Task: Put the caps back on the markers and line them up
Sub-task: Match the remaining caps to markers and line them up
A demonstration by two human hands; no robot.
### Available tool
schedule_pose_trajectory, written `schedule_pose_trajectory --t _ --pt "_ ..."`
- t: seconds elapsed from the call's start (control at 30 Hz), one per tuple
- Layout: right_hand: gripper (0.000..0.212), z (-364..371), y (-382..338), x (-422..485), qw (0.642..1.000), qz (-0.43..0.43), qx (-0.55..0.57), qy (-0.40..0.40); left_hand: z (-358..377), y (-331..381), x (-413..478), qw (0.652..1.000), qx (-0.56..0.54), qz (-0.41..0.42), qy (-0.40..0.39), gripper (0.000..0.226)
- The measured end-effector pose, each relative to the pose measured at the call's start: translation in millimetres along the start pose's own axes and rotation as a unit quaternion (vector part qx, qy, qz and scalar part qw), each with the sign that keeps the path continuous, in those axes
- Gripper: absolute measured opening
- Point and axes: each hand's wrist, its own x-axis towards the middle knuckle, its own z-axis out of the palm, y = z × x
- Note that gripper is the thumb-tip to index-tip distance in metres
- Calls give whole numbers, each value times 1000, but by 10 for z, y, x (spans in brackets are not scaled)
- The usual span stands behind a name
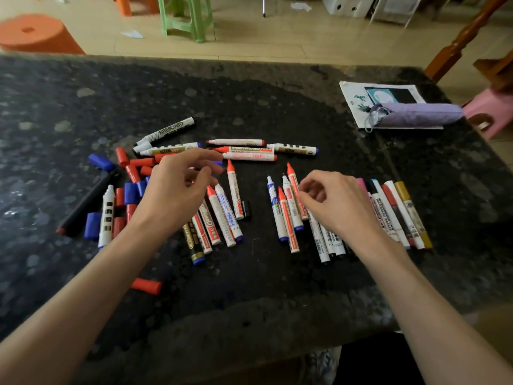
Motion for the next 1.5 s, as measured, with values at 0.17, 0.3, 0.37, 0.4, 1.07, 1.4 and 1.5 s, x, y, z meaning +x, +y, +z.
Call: schedule_pose_trajectory --t 0.17,0.3,0.37,0.4,1.07,1.4,1.5 --pt "32 162 -291 39 991 -107 13 -79 -100 3 4 1000 5 -13 10 34" --pt "49 302 -506 76 977 -180 -34 -113 -201 -47 15 1000 0 -23 20 36" --pt "49 341 -562 101 972 -194 -73 -114 -251 -89 18 999 3 -25 20 37" --pt "47 352 -581 116 970 -196 -87 -112 -277 -105 17 999 7 -26 19 36" --pt "27 571 -1210 60 924 -217 302 -89 -621 -389 8 989 39 -59 -126 8" --pt "12 605 -1107 195 981 -108 145 -74 -1172 -680 -38 991 -8 -132 11 7" --pt "7 617 -1172 147 981 -120 118 -101 -1215 -711 -83 992 13 -123 1 16"
